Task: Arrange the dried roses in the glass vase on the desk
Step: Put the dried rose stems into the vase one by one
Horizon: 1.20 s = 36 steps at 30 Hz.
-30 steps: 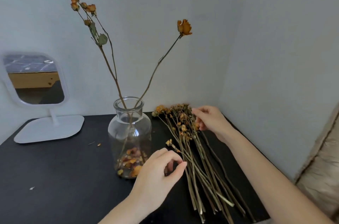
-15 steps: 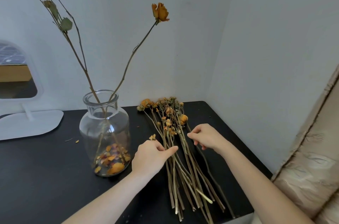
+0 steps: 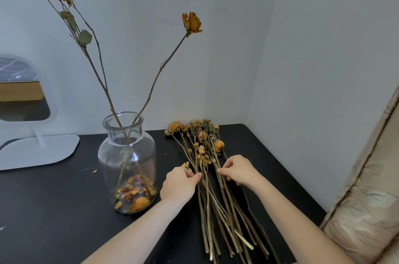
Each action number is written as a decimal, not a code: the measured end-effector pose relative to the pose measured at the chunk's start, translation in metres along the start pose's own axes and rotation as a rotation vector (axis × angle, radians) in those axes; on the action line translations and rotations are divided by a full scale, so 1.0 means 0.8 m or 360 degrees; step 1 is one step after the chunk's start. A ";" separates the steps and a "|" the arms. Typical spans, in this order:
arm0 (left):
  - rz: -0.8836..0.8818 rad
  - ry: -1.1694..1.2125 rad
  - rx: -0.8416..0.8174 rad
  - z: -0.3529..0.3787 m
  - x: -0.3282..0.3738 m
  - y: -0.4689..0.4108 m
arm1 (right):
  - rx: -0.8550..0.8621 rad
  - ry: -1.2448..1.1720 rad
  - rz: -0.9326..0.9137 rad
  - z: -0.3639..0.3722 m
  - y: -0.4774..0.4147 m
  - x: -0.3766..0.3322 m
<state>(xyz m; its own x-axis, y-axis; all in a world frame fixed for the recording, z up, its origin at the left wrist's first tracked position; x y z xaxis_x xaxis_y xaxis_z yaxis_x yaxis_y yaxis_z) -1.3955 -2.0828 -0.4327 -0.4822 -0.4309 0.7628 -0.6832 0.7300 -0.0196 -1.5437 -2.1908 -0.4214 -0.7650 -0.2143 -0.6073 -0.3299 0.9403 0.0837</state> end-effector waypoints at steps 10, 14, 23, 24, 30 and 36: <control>-0.0405 0.0444 -0.0080 0.015 -0.025 -0.004 | 0.0131 -0.0074 0.0036 -0.015 -0.001 0.003; -0.0402 0.0489 -0.0032 0.008 -0.023 -0.007 | 0.0160 -0.0096 0.0009 -0.026 0.001 -0.001; -0.0289 0.0817 -0.0010 -0.014 0.013 0.001 | 0.0380 -0.0271 -0.0106 -0.059 0.003 -0.011; -0.0261 0.0847 -0.0022 -0.018 0.020 0.002 | 0.0410 -0.0299 -0.0113 -0.062 0.003 -0.012; -0.0070 0.0903 -0.0038 -0.038 0.058 0.006 | 0.0521 -0.0483 -0.0119 -0.077 0.000 -0.012; 0.0186 0.0977 0.0009 -0.057 0.085 0.008 | 0.0603 -0.0542 -0.0149 -0.090 -0.001 -0.012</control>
<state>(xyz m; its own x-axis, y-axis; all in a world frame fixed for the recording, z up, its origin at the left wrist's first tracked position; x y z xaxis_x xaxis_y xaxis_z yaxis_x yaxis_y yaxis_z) -1.4076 -2.0830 -0.3518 -0.1524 0.0364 0.9877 -0.6486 0.7503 -0.1277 -1.5757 -2.2087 -0.3585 -0.4977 -0.2631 -0.8265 -0.1164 0.9645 -0.2370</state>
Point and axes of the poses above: each hand's wrist, its own y-axis away from the middle knuckle, its own z-axis out of the palm, x = y × z, the point moved 9 cm from there along -y, towards the middle knuckle, and after that the axes turned 9 degrees about x, right-handed, at the moved point
